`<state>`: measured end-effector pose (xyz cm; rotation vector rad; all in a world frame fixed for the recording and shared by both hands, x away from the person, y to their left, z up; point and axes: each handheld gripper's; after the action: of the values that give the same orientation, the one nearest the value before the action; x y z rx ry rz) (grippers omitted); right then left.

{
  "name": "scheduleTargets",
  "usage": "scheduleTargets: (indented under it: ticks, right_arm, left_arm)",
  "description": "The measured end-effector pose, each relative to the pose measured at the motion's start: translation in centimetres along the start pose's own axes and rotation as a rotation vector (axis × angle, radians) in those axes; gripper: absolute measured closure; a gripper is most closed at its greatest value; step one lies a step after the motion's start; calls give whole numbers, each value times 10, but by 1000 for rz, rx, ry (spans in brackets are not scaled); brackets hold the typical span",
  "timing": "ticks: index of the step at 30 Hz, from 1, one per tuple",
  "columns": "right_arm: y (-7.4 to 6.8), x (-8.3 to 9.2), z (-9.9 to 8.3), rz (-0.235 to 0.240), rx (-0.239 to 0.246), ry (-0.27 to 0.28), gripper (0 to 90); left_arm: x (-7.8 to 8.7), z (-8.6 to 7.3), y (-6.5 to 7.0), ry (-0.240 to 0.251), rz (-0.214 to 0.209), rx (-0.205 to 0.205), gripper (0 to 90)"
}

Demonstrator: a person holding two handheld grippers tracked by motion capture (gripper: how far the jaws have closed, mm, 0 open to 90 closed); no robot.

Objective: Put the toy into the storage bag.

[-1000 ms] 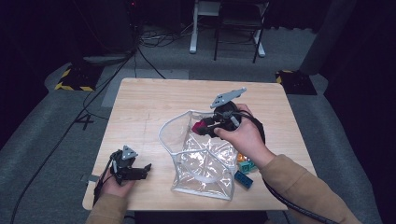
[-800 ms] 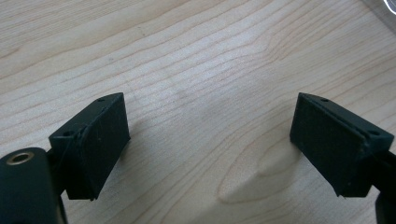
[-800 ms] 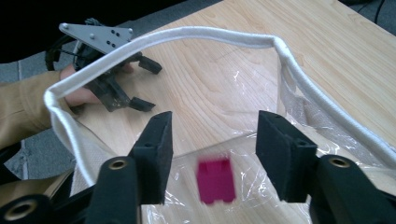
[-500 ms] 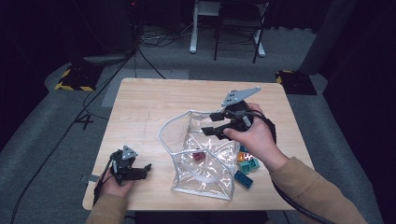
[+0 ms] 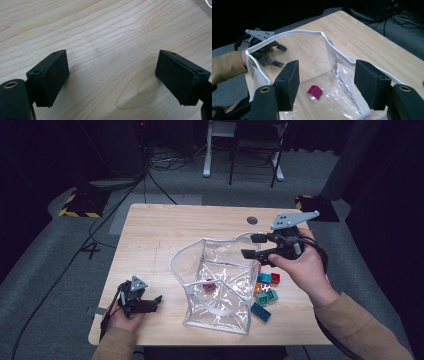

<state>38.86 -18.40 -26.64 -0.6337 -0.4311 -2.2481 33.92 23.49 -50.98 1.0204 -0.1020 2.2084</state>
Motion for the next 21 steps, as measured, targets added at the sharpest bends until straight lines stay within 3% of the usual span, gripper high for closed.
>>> scheduleTargets:
  ticks: [12, 21]
  right_arm:
    - [33, 27, -22, -82, -57, 23, 377]
    - [63, 31, -51, -149, -108, 12, 378]
  left_arm:
    - [0, 0, 0, -1, 0, 0, 122]
    - [0, 0, 0, 0, 0, 1, 123]
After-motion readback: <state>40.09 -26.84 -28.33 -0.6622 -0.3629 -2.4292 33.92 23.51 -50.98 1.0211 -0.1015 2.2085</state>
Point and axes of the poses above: each handheld gripper's, and its own axes: x roughly backward along the jaws, z roughly out of its top, y roughly to its right, and after that the axes turned 14 degrees about -z, right-handed
